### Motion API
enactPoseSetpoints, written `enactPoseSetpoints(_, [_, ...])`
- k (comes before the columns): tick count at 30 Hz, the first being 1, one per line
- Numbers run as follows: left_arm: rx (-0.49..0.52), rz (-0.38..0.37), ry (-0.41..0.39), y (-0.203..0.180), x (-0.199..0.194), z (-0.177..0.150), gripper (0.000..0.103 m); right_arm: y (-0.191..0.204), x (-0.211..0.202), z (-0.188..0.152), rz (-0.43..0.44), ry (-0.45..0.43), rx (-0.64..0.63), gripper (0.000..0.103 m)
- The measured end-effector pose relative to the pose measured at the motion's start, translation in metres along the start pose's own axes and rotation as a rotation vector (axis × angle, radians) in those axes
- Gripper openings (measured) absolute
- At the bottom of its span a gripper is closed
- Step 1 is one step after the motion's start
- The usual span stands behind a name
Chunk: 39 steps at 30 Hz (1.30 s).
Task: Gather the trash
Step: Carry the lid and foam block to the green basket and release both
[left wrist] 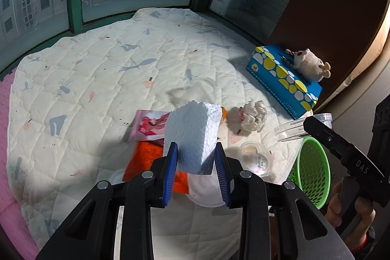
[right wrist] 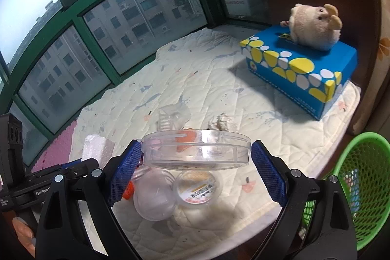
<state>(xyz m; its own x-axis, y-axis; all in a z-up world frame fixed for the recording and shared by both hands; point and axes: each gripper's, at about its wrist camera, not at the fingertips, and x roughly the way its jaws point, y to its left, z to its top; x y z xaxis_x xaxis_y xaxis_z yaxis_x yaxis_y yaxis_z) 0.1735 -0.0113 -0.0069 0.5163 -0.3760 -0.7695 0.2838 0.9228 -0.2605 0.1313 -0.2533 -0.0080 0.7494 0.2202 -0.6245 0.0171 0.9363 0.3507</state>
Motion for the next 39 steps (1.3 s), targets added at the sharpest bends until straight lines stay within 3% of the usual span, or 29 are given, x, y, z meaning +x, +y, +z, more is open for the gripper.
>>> enactPoseSetpoints(6, [0.102,-0.079,0.036,-0.065,0.017,0.0,0.03,-0.045,-0.045,-0.002,-0.056,-0.056,0.045,0.09])
enactPoseSetpoints(19, [0.334,-0.281,0.177,-0.239,0.076,-0.036,0.03,-0.186,-0.142,-0.047,-0.332,-0.124,0.206,0.09])
enactPoseSetpoints(30, [0.46,-0.36,0.289,-0.334,0.121,-0.073,0.03,-0.243,-0.182,-0.085,-0.449,-0.129,0.31,0.09])
enactPoseSetpoints(32, [0.469,-0.356,0.31,-0.342,0.129,-0.078,0.039,-0.249,-0.184,-0.09,-0.457,-0.127,0.321,0.09])
enactPoseSetpoints(33, [0.467,-0.348,0.312,-0.344,0.132,-0.08,0.056,-0.252,-0.184,-0.092,-0.457,-0.125,0.329,0.09])
enactPoseSetpoints(34, [0.465,-0.344,0.308,-0.345,0.133,-0.081,0.061,-0.254,-0.185,-0.094,-0.455,-0.124,0.337,0.09])
enactPoseSetpoints(39, [0.443,-0.34,0.322,-0.339,0.134,-0.083,0.061,-0.262,-0.177,-0.099,-0.45,-0.096,0.352,0.09])
